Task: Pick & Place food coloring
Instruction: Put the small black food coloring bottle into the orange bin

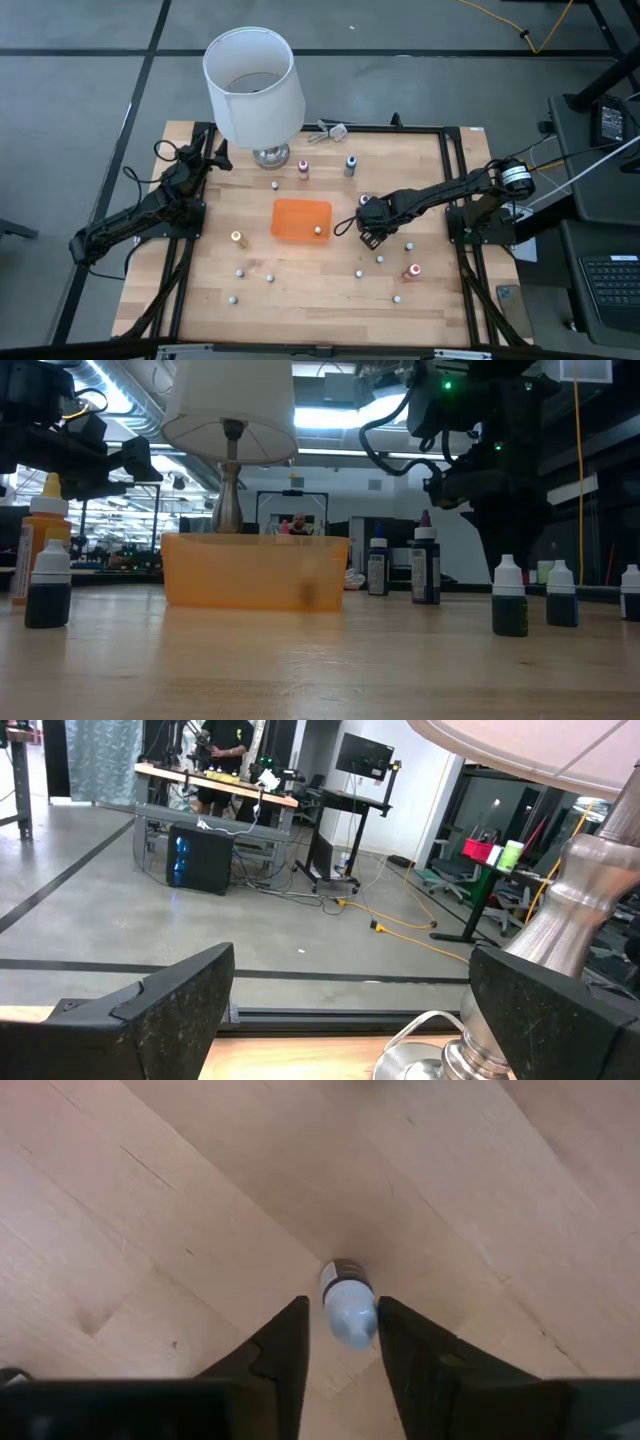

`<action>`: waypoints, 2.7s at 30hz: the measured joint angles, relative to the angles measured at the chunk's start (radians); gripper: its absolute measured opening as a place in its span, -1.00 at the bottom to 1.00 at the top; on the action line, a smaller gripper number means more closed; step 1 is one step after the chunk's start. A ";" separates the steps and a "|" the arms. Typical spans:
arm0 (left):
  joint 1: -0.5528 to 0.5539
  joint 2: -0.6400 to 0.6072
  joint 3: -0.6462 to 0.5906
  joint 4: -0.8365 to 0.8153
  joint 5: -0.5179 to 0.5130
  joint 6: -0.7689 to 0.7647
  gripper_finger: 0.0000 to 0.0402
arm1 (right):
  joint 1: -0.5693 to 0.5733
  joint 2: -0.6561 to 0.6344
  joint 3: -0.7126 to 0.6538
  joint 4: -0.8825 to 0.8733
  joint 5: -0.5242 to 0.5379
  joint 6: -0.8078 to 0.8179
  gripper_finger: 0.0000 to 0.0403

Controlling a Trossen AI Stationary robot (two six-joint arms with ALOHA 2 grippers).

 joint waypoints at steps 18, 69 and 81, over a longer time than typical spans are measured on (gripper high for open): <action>0.000 0.000 0.000 0.000 0.000 0.000 0.95 | -0.010 0.000 0.114 -0.078 -0.011 -0.149 -0.63; 0.000 0.000 0.000 0.000 0.000 0.000 0.95 | -0.101 0.470 1.215 -0.635 -0.008 -0.825 -0.68; 0.000 0.000 0.000 0.000 0.000 0.000 0.95 | -0.094 0.648 1.356 -0.585 -0.010 -0.922 -0.67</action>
